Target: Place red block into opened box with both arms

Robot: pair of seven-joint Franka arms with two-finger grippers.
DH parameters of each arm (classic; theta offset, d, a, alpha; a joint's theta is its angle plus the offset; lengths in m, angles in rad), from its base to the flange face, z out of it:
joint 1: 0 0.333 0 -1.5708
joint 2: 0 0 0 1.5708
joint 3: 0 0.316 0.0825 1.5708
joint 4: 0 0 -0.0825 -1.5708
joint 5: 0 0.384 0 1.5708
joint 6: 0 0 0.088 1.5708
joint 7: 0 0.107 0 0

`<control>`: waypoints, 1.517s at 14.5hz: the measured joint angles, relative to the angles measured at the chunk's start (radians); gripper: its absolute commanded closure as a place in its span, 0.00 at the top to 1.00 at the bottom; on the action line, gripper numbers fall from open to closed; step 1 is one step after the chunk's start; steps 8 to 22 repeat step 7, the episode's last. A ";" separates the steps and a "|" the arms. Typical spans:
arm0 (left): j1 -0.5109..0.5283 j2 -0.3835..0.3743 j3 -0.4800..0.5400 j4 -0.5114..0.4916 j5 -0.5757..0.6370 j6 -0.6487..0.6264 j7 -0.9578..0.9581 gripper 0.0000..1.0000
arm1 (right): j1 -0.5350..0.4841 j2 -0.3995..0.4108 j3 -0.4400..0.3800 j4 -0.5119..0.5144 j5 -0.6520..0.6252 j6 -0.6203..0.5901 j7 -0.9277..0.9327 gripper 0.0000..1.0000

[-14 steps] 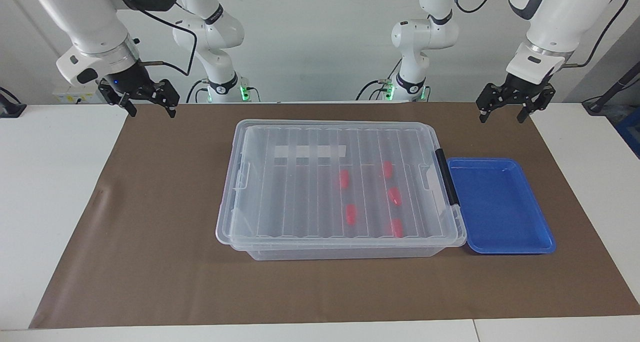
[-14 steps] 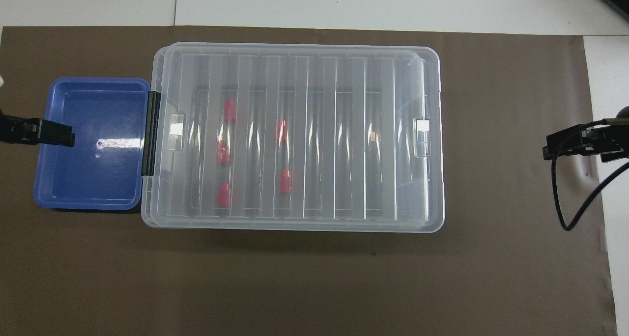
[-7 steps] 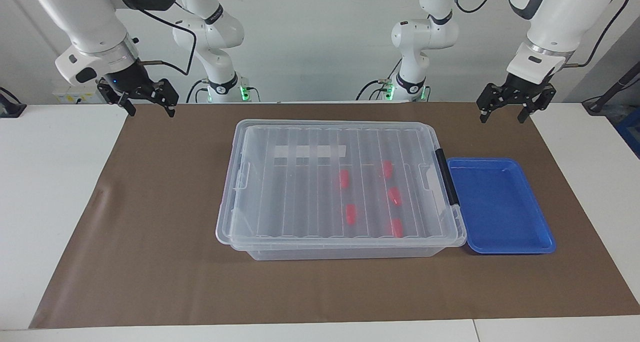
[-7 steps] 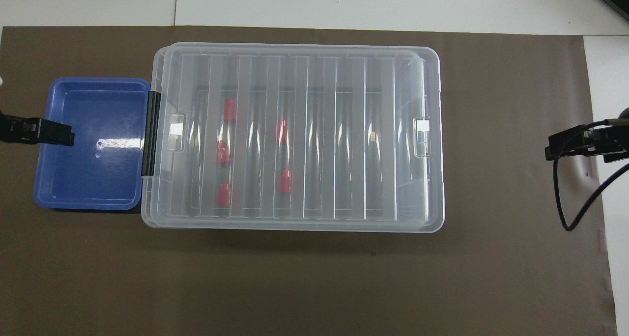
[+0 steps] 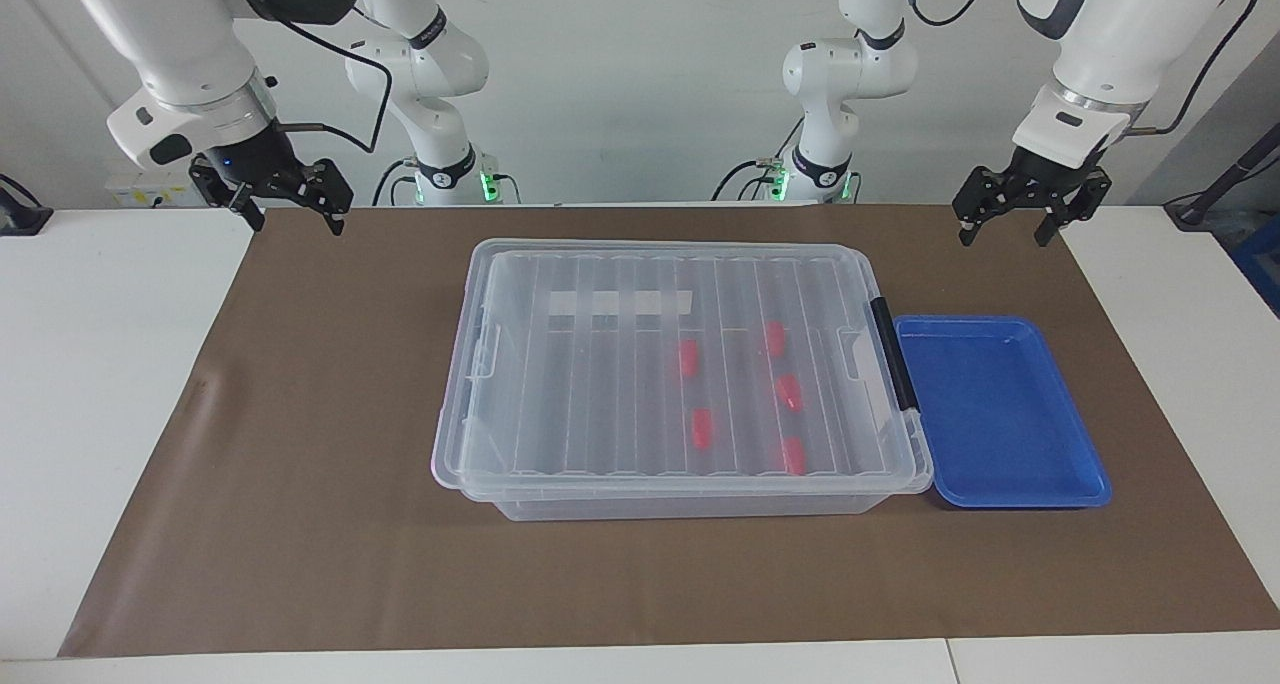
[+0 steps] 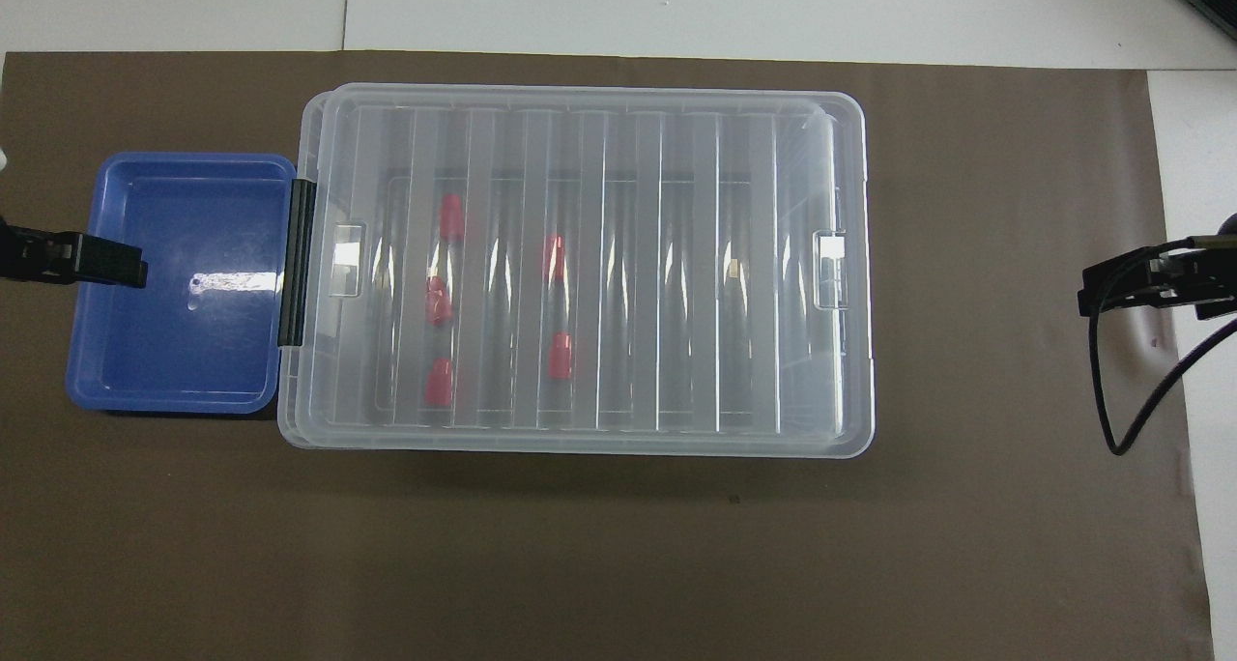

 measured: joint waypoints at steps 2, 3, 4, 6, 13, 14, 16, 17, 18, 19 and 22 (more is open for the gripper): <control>0.000 0.000 0.001 0.000 0.000 0.000 0.000 1.00 | 0.000 0.000 0.001 0.000 0.008 0.000 0.000 1.00; 0.000 0.000 0.001 0.000 0.000 0.000 0.000 1.00 | 0.000 0.000 0.001 0.000 0.011 0.000 0.000 1.00; 0.000 0.000 0.002 -0.001 0.000 -0.001 0.000 1.00 | 0.000 0.000 0.001 0.000 0.013 0.000 0.000 1.00; 0.000 0.000 0.002 -0.001 0.000 -0.001 0.000 1.00 | 0.000 0.000 0.001 0.000 0.019 0.000 0.000 1.00; 0.000 0.000 0.003 -0.001 0.000 -0.001 0.000 1.00 | 0.000 0.000 0.001 0.000 0.020 0.000 0.000 1.00; 0.000 0.000 0.003 -0.001 0.000 -0.001 0.000 1.00 | 0.000 0.000 0.001 0.000 0.020 0.000 0.000 1.00; 0.000 0.000 0.003 -0.001 0.000 -0.001 0.000 1.00 | 0.000 0.000 0.001 0.000 0.020 0.000 0.000 1.00; 0.000 0.000 0.003 -0.001 0.000 -0.001 0.000 1.00 | 0.000 0.000 0.001 0.000 0.020 0.000 0.000 1.00; 0.000 0.000 0.003 -0.001 0.000 -0.001 0.000 1.00 | 0.000 0.000 0.001 0.000 0.020 0.000 0.000 1.00; 0.000 0.000 0.003 -0.001 0.000 -0.001 0.000 1.00 | 0.000 0.000 0.001 0.000 0.020 0.000 0.000 1.00; 0.000 0.000 0.003 -0.001 0.000 -0.001 0.000 1.00 | 0.000 0.000 0.001 0.000 0.020 0.000 0.000 1.00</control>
